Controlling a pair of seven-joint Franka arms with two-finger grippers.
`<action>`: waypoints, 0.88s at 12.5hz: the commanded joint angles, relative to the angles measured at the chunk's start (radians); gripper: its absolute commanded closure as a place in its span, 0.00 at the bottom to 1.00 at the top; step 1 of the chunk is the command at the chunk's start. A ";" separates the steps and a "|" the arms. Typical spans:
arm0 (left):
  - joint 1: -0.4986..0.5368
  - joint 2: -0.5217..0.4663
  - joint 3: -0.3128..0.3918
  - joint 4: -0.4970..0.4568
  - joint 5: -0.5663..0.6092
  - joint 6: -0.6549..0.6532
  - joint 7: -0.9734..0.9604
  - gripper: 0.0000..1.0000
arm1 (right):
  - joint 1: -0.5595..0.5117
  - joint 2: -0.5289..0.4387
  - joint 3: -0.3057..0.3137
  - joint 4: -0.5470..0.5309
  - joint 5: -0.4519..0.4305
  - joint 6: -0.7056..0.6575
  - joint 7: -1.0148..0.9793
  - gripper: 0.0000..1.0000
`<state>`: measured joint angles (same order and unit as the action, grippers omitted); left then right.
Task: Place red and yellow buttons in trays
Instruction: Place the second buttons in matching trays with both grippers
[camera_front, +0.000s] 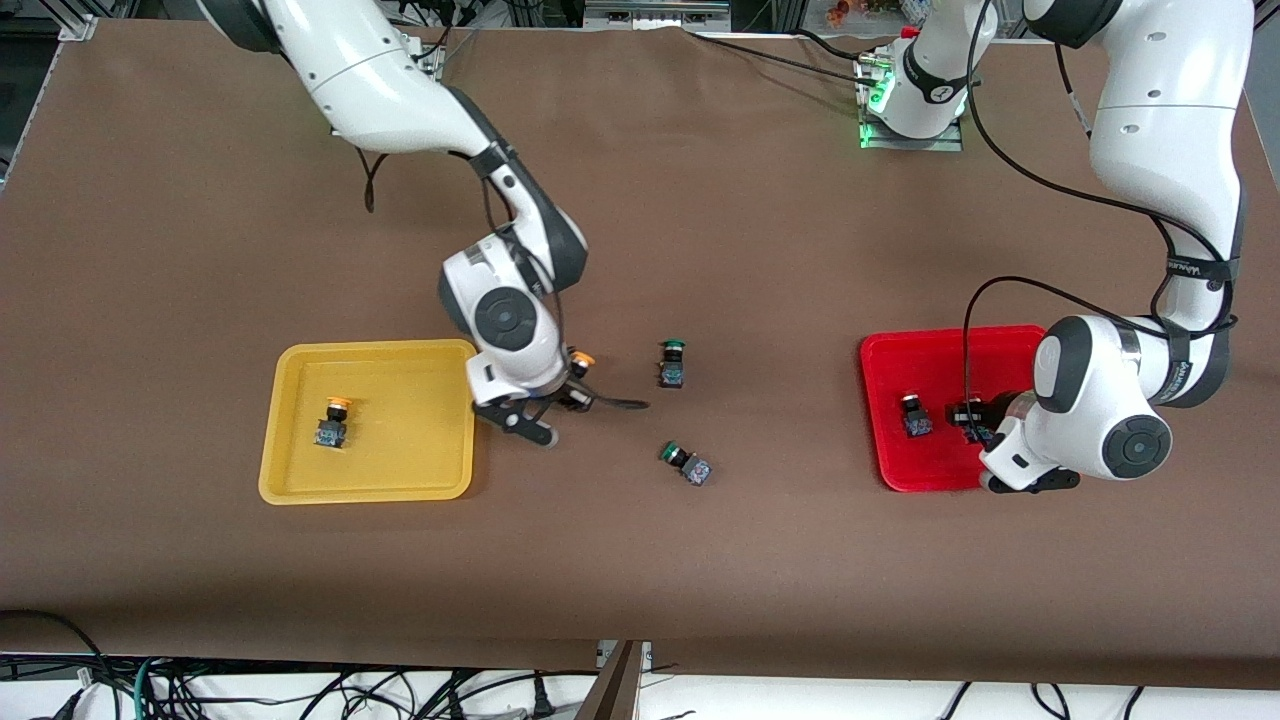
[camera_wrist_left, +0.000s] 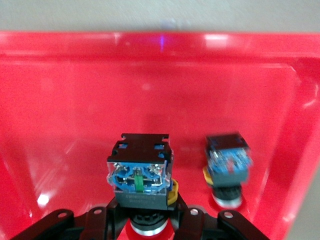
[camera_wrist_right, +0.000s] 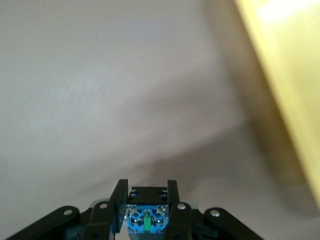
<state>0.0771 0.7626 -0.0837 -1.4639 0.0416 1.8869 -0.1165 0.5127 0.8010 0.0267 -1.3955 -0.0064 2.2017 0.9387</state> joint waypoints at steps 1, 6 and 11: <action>0.020 0.047 -0.013 -0.009 0.026 0.104 0.012 0.78 | -0.093 -0.025 0.009 0.071 0.005 -0.153 -0.204 1.00; 0.035 -0.037 -0.014 0.004 0.012 0.040 0.017 0.00 | -0.224 -0.026 -0.049 0.034 -0.006 -0.175 -0.590 1.00; 0.029 -0.281 -0.027 0.080 0.009 -0.213 0.024 0.00 | -0.232 -0.025 -0.086 -0.045 -0.001 -0.104 -0.676 0.94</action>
<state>0.1022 0.5641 -0.0991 -1.4101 0.0416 1.7349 -0.1077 0.2758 0.7947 -0.0538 -1.3922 -0.0077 2.0522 0.2836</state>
